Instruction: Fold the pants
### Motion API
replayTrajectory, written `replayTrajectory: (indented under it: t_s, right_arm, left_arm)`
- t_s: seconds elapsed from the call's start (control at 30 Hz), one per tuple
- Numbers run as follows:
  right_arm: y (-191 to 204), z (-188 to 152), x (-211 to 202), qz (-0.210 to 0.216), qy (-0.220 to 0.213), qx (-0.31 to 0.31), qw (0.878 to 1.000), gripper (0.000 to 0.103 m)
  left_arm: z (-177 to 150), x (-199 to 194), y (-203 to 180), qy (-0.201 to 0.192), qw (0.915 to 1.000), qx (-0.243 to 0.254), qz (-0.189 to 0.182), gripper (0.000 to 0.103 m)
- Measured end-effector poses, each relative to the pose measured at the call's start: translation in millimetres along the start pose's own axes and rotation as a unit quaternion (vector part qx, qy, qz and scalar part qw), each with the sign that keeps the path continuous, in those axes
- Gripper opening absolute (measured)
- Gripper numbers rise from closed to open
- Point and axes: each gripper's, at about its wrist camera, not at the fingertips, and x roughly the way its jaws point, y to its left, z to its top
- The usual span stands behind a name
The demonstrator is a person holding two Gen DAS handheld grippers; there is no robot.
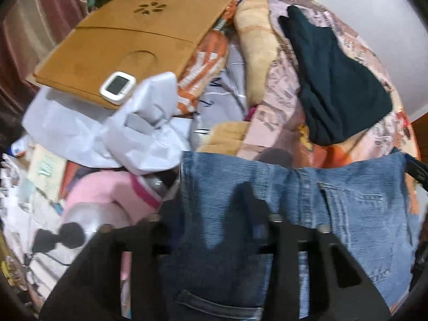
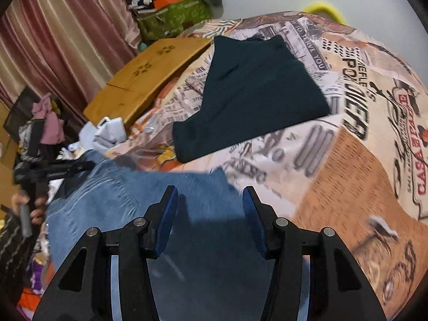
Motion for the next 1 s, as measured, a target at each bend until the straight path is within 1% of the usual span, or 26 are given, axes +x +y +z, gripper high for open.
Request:
replayTrajectory:
  t_s: [0.03, 0.07, 0.1, 0.17, 0.2, 0.23, 0.27, 0.3, 0.37, 0.43, 0.5, 0.53, 0.6, 0.63, 0.67, 0.7, 0.73, 0.77, 0.8, 0.83, 0.9, 1.0]
  right_arm:
    - [-2, 2, 8, 0.003, 0.004, 0.011, 1.000, 0.046]
    - [-6, 3, 13, 0.013, 0.010, 0.028, 0.999, 0.045]
    - [-10, 3, 20, 0.032, 0.018, 0.053, 0.998, 0.035]
    - [-12, 2, 25, 0.037, 0.024, 0.062, 0.997, 0.030]
    - [-11, 1, 25, 0.035, 0.018, 0.053, 0.998, 0.023]
    - [-10, 1, 23, 0.023, 0.014, 0.046, 0.999, 0.018]
    - [-9, 1, 23, 0.024, 0.011, 0.041, 0.999, 0.017]
    - [-10, 1, 22, 0.023, 0.006, 0.038, 0.999, 0.016]
    - [-6, 0, 23, 0.012, 0.005, 0.027, 1.000, 0.016]
    - [-1, 2, 25, -0.005, 0.004, 0.011, 1.000, 0.016]
    - [7, 3, 22, -0.027, -0.002, -0.010, 1.000, 0.017]
    - [12, 3, 17, -0.040, -0.006, -0.022, 0.999, 0.019]
    - [19, -1, 5, -0.059, -0.013, -0.032, 0.998, 0.019]
    - [22, -3, -3, -0.063, -0.013, -0.038, 0.997, 0.021]
    - [23, -5, -11, -0.061, -0.015, -0.042, 0.997, 0.023]
    - [24, -8, -18, -0.058, -0.018, -0.043, 0.997, 0.029]
    - [26, -13, -29, -0.054, -0.022, -0.040, 0.997, 0.036]
    - [27, -16, -37, -0.052, -0.025, -0.039, 0.998, 0.038]
    - [29, -20, -44, -0.051, -0.030, -0.040, 0.997, 0.040]
    - [31, -24, -52, -0.051, -0.034, -0.042, 0.997, 0.040]
    - [36, -32, -64, -0.048, -0.037, -0.044, 0.997, 0.041]
    - [39, -49, -80, -0.041, -0.043, -0.034, 0.998, 0.050]
  left_arm:
    - [-1, 0, 0, 0.000, 0.9998, -0.006, -0.018, 0.019]
    - [-2, 0, 2, 0.004, 0.9993, -0.013, -0.034, 0.006]
    - [-3, 0, 3, 0.005, 0.9992, -0.016, -0.037, 0.004]
    - [-7, -4, 3, -0.011, 0.9999, -0.003, -0.008, 0.002]
    - [-10, -6, 3, -0.020, 0.9996, 0.005, 0.019, 0.002]
    - [-14, -9, 2, -0.030, 0.9985, 0.015, 0.044, 0.003]
    - [-17, -10, 3, -0.035, 0.9975, 0.020, 0.059, 0.003]
    - [-21, -12, 3, -0.042, 0.9952, 0.027, 0.084, 0.004]
    - [-28, -14, 4, -0.050, 0.9922, 0.036, 0.108, 0.005]
    - [-33, -13, 1, -0.048, 0.9895, 0.045, 0.129, 0.006]
    - [-35, -17, 1, -0.042, 0.9882, 0.046, 0.140, 0.007]
    - [-37, -22, 2, -0.042, 0.9890, 0.043, 0.135, 0.007]
    - [-42, -35, 3, -0.046, 0.9905, 0.039, 0.124, 0.012]
    - [-46, -47, 4, -0.052, 0.9918, 0.037, 0.110, 0.014]
    - [-49, -54, 4, -0.055, 0.9925, 0.037, 0.103, 0.020]
    - [-53, -62, 4, -0.059, 0.9930, 0.036, 0.096, 0.027]
    - [-57, -70, 3, -0.064, 0.9934, 0.034, 0.089, 0.031]
    - [-61, -77, 2, -0.068, 0.9936, 0.032, 0.084, 0.038]
    - [-66, -83, 1, -0.072, 0.9938, 0.030, 0.079, 0.043]
    - [-73, -89, 1, -0.074, 0.9941, 0.029, 0.073, 0.045]
    - [-81, -94, -3, -0.072, 0.9948, 0.026, 0.067, 0.058]
    - [-98, -97, -7, -0.064, 0.9959, 0.022, 0.059, 0.066]
